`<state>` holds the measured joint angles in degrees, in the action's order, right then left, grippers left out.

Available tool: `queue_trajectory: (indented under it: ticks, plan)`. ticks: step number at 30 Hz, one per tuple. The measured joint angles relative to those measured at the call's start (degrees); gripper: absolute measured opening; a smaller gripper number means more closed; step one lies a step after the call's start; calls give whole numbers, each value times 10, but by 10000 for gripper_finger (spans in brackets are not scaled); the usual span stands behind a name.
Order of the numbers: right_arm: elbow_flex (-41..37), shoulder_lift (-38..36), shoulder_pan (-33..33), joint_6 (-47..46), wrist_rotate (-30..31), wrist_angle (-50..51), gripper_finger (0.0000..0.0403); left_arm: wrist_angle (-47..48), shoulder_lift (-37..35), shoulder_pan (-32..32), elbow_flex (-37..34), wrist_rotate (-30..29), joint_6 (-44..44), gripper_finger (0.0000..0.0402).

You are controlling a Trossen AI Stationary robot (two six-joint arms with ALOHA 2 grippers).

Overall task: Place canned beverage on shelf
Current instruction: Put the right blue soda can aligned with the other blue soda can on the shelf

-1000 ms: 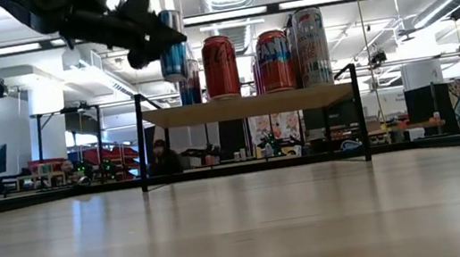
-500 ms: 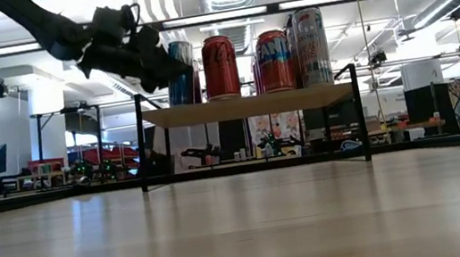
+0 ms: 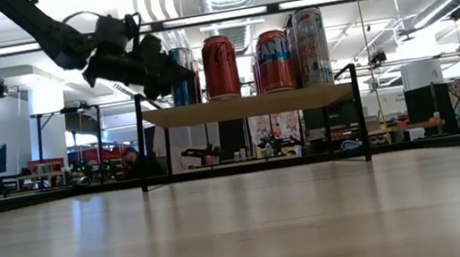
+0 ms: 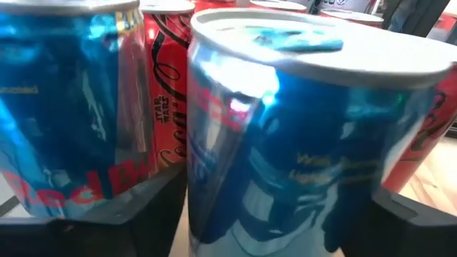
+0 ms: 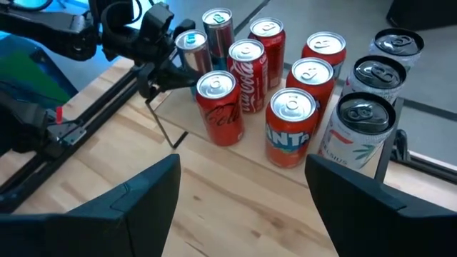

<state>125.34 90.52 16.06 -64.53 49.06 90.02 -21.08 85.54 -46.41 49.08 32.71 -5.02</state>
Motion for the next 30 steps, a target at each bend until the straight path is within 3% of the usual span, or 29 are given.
queue_trajectory:
  ticks: [6,11,24,30]
  plan:
    - [0,0,-2,4,-1,0,288,5,-9,-3,0,-2,17,333]
    - [0,0,-2,15,-8,0,288,30,-41,-8,0,-37,14,358]
    - [0,0,-2,56,-25,0,288,193,-134,-10,17,-55,16,383]
    - [0,0,-2,72,-46,0,288,267,-184,-11,12,-148,-2,382]
